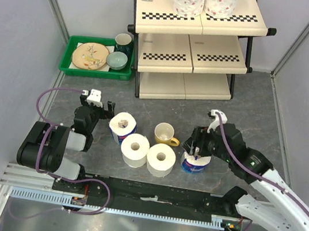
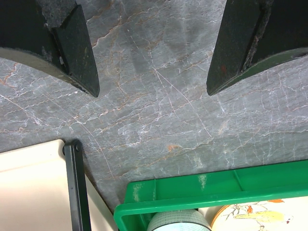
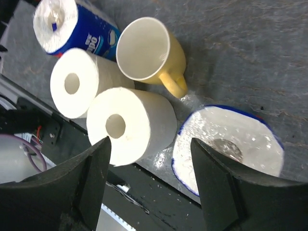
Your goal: Place and organize the paper towels onto the shelf
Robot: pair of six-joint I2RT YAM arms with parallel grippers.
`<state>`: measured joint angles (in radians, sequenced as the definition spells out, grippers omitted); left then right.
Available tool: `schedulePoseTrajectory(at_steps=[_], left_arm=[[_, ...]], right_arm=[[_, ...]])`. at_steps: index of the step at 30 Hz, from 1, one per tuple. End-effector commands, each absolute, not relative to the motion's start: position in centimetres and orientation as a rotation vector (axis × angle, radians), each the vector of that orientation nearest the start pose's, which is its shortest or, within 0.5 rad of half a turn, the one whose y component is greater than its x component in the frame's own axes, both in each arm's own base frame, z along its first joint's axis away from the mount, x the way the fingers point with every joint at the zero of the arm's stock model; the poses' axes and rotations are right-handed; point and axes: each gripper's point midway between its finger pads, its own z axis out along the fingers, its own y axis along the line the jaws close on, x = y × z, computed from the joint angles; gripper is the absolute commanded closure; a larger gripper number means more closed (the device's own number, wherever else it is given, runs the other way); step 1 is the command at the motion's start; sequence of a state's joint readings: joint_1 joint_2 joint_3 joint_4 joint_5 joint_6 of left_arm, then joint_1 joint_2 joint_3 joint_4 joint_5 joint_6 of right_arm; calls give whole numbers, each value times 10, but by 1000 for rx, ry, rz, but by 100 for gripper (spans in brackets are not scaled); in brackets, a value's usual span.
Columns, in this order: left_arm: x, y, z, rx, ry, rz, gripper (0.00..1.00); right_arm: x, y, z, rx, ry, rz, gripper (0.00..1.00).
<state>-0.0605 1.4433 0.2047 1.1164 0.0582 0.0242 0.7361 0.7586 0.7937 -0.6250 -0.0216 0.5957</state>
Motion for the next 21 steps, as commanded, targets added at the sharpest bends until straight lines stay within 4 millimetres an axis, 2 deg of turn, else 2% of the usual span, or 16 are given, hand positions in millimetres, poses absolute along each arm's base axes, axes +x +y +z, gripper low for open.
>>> schedulePoseTrajectory(at_steps=[1, 2, 4, 5, 7, 8, 10, 11, 13, 14, 16, 17, 21], left_arm=[[369, -32, 107, 139, 1634, -67, 0], [369, -32, 107, 137, 1634, -67, 0], [369, -32, 107, 139, 1633, -67, 1], [369, -32, 107, 139, 1633, -67, 0], [369, -32, 107, 139, 1634, -67, 0], [369, -32, 107, 138, 1633, -66, 0], [370, -32, 108, 137, 1631, -67, 0], [370, -32, 107, 138, 1634, -68, 0], [370, -32, 107, 138, 1633, -68, 0], [370, -32, 107, 138, 1633, -66, 0], [369, -32, 107, 137, 1634, -67, 1], [370, -32, 107, 139, 1633, -67, 0], [370, -32, 107, 138, 1634, -68, 0]], right_arm=[[195, 231, 239, -263, 2116, 770, 25], [198, 243, 231, -302, 2138, 742, 25], [195, 269, 240, -373, 2093, 729, 26], [197, 282, 226, -434, 2115, 676, 27], [190, 305, 228, -520, 2093, 662, 28], [190, 315, 214, -578, 2109, 628, 29], [187, 333, 215, -620, 2081, 652, 32], [185, 342, 205, -650, 2094, 651, 33], [187, 353, 205, -664, 2076, 667, 33], [189, 357, 196, -679, 2088, 652, 33], [192, 365, 193, -695, 2081, 652, 33], [194, 369, 183, -707, 2096, 635, 32], [198, 382, 173, -737, 2099, 630, 23]])
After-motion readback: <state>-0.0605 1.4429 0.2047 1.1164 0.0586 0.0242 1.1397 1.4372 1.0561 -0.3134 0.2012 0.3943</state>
